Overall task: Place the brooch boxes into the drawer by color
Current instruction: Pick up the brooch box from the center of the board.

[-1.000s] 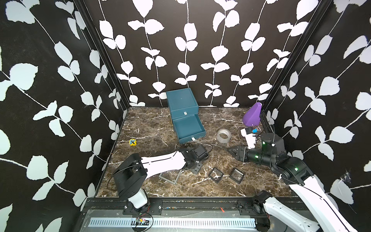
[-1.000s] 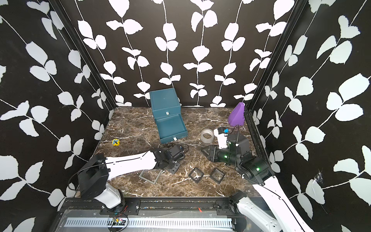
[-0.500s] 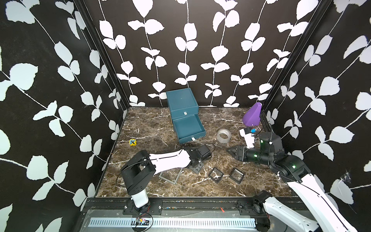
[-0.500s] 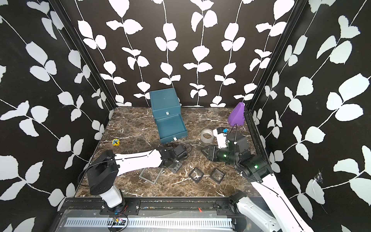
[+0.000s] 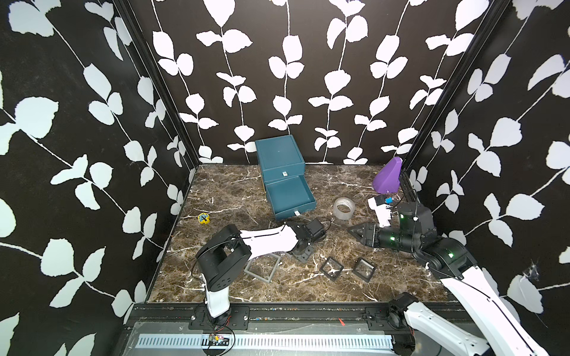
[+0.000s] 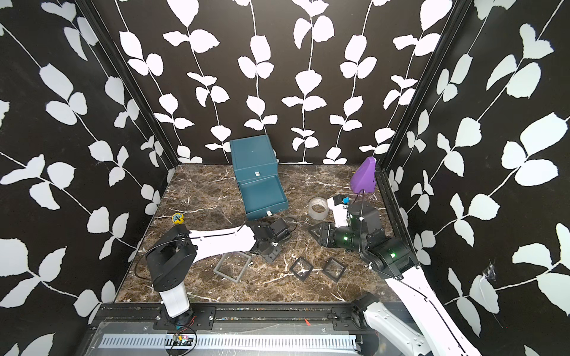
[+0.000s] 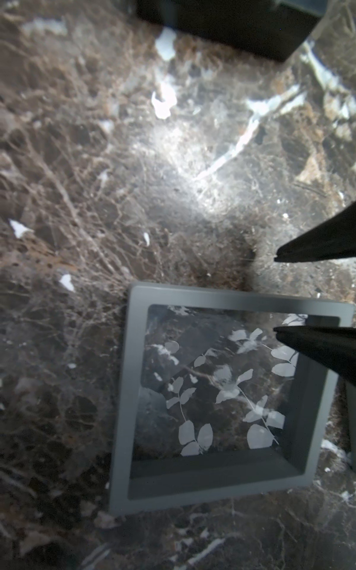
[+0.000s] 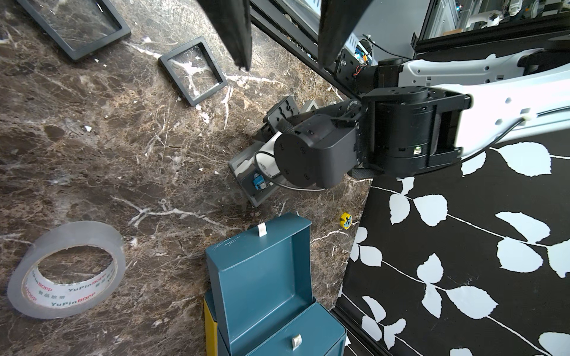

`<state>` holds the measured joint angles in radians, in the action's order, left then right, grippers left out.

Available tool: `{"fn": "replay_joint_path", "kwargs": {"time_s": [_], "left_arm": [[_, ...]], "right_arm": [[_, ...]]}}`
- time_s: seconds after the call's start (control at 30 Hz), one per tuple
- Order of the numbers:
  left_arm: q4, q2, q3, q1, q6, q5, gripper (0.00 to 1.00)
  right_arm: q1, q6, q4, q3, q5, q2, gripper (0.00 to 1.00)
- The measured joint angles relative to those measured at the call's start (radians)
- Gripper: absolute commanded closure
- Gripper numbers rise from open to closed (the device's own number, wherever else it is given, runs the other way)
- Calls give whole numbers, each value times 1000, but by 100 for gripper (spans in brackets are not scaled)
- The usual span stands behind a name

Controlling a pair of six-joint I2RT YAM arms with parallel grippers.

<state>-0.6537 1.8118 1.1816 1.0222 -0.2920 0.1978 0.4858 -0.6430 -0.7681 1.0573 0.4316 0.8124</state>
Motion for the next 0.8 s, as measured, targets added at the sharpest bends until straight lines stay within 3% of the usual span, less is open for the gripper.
{"fn": "replay_joint_path", "kwargs": {"time_s": [0.33,0.8], "left_arm": [[0,8,3,0,10,-4,79],[-4,37,13,0,28,-3,80]], "right_arm": [[-15,-2,0,0,11,0,63],[-26,-8,2,-9,27,0,63]]}}
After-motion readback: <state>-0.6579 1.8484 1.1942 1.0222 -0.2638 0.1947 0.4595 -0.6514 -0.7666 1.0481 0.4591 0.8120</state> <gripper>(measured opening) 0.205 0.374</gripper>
